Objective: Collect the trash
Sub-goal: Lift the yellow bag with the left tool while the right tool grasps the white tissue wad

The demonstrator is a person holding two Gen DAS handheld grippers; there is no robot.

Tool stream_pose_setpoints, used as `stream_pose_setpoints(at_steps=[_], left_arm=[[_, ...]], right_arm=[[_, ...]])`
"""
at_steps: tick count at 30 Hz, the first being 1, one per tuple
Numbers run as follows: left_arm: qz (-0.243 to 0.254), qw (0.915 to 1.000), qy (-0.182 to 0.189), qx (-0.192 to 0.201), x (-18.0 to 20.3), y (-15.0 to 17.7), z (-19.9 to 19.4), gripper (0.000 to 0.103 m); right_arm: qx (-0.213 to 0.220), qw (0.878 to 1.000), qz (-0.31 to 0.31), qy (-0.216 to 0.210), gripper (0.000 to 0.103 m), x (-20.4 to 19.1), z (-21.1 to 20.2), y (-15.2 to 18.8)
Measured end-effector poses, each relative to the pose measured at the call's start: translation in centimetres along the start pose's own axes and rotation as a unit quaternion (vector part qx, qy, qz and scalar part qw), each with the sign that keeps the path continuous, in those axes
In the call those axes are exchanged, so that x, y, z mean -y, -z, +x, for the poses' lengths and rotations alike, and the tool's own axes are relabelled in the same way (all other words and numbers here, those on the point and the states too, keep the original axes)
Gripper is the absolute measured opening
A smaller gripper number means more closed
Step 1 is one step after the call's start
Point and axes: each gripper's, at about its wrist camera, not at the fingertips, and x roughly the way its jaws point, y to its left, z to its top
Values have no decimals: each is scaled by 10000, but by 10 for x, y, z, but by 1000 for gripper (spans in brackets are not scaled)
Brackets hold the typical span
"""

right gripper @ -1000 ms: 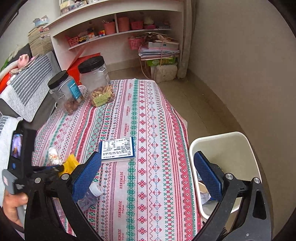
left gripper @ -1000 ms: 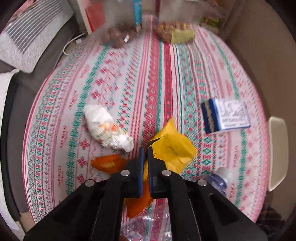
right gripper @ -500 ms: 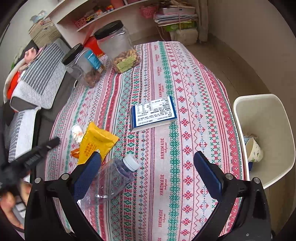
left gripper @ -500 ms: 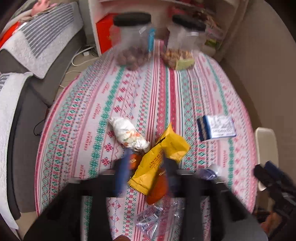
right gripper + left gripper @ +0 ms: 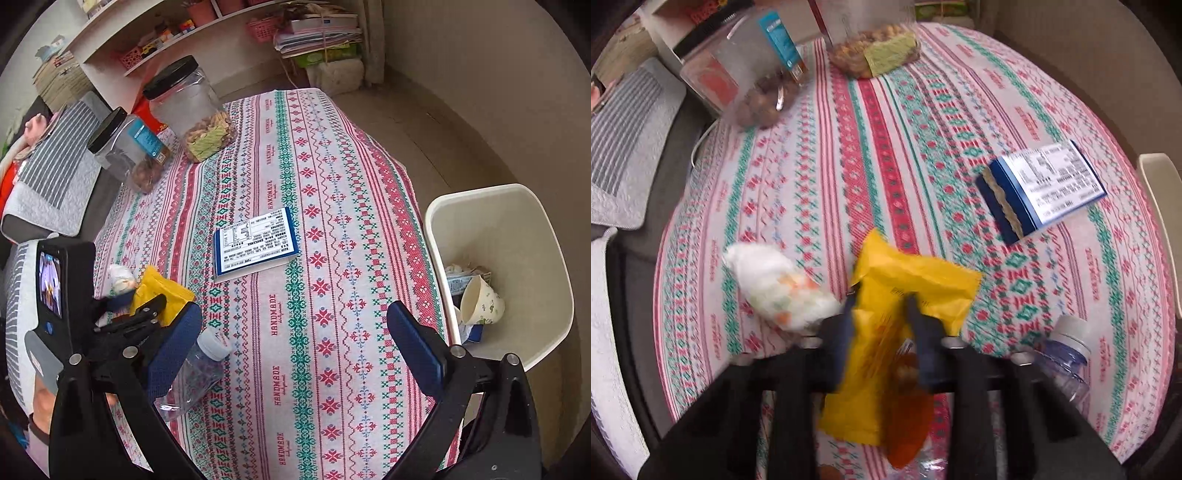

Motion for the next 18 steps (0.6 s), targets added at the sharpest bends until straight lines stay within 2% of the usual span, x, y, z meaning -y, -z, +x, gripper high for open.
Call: stream_pose_setpoints(at_steps=[1,4,8,13,18], left_arm=[[-89,10000,12,-9,0,2,-3,8],[-451,9984,326,73,-8,10,-20,5],[-1091,9906,673,480,-33,22,-67,3],[-1836,9740,690,1131,-68,45,-131,2],[-2476,9503,495,1820,-115,73,-184,2]], right_arm=[[0,10000,33,-20,96,0,0,-1],[35,10000,25,-61,96,-3,-1,-1],[19,9999,-118,-104,96,-13,0,0],[-172,9978,-596,-248,96,-40,8,7],[-224,9857,-1629,-380,96,-92,15,13]])
